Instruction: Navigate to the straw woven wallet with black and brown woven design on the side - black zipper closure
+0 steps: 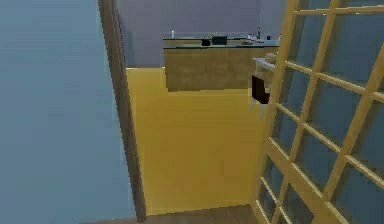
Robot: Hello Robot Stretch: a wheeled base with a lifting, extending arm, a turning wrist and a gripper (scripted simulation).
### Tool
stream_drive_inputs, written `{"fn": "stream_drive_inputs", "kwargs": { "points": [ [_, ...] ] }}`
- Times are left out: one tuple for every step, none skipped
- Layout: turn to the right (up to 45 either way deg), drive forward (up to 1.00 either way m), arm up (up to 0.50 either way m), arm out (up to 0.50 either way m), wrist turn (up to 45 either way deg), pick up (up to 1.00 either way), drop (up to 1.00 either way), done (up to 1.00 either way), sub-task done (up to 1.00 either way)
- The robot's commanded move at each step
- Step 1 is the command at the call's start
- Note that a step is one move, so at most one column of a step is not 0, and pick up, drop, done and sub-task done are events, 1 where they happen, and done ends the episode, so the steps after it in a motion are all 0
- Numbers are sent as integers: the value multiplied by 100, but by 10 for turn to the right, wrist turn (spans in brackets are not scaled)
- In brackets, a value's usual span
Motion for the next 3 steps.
{"fn": "stream_drive_inputs", "kwargs": {
  "points": [
    [30,0,0,0,0,0,0,0,0],
    [0,100,0,0,0,0,0,0,0],
    [-60,0,0,0,0,0,0,0,0]
  ]
}}
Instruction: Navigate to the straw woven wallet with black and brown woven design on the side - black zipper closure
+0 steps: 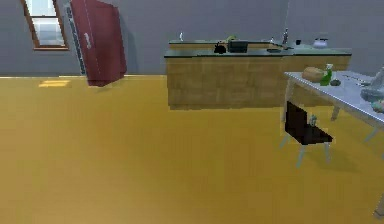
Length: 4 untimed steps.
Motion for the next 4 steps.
{"fn": "stream_drive_inputs", "kwargs": {
  "points": [
    [0,45,0,0,0,0,0,0,0],
    [-210,0,0,0,0,0,0,0,0],
    [0,100,0,0,0,0,0,0,0],
    [0,100,0,0,0,0,0,0,0]
  ]
}}
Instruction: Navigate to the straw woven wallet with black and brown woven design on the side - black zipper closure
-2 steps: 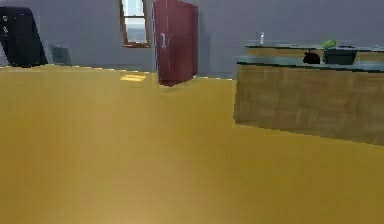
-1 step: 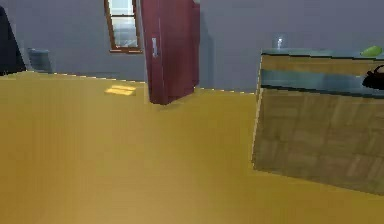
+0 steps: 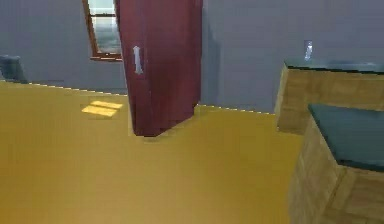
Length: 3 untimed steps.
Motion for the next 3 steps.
{"fn": "stream_drive_inputs", "kwargs": {
  "points": [
    [-60,0,0,0,0,0,0,0,0],
    [0,70,0,0,0,0,0,0,0],
    [120,0,0,0,0,0,0,0,0]
  ]
}}
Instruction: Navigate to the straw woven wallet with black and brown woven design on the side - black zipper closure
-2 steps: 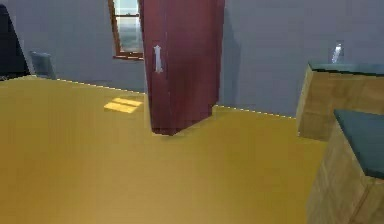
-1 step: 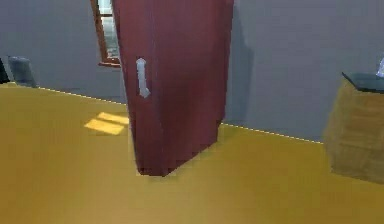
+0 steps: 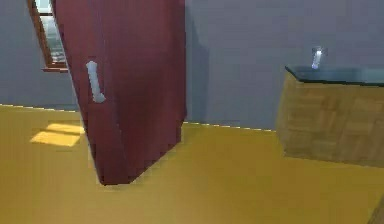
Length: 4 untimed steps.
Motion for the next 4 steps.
{"fn": "stream_drive_inputs", "kwargs": {
  "points": [
    [0,95,0,0,0,0,0,0,0],
    [450,0,0,0,0,0,0,0,0],
    [150,0,0,0,0,0,0,0,0],
    [0,60,0,0,0,0,0,0,0]
  ]
}}
